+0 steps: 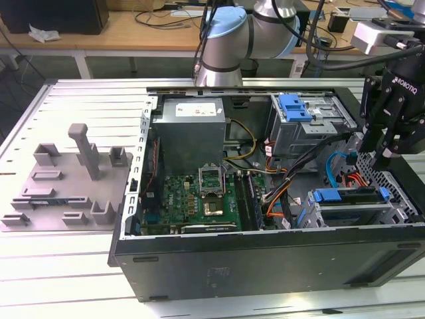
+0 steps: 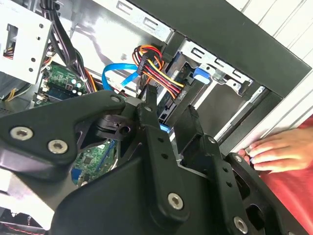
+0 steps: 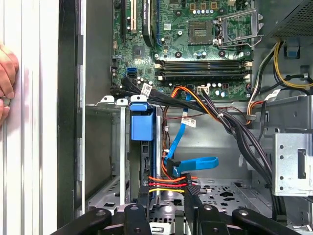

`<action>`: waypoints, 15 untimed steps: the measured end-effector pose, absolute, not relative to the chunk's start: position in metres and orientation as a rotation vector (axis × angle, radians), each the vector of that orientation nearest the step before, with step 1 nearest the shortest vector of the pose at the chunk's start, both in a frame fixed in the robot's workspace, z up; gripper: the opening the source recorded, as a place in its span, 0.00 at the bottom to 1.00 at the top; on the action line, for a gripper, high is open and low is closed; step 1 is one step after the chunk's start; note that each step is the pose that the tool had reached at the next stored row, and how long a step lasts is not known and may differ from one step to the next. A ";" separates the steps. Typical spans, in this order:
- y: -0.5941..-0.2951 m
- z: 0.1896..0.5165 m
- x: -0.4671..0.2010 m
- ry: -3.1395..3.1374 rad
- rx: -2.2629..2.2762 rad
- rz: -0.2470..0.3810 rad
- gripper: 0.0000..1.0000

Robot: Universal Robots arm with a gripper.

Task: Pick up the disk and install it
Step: 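Insert the second disk wire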

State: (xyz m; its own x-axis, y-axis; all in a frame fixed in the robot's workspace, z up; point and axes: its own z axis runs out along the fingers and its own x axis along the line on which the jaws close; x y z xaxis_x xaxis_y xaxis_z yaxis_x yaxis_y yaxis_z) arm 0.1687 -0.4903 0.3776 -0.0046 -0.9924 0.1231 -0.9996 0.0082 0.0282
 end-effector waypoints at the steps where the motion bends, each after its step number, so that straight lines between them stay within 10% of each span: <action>1: -0.490 0.378 0.169 -2.151 2.137 0.101 0.42; 15: -0.460 0.376 0.149 -2.092 2.070 0.260 0.42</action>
State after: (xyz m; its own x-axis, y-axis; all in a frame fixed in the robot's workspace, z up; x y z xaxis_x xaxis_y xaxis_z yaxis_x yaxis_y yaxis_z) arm 0.1489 -0.4602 0.3755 -0.0095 -0.9672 0.2539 -0.9999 0.0116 0.0065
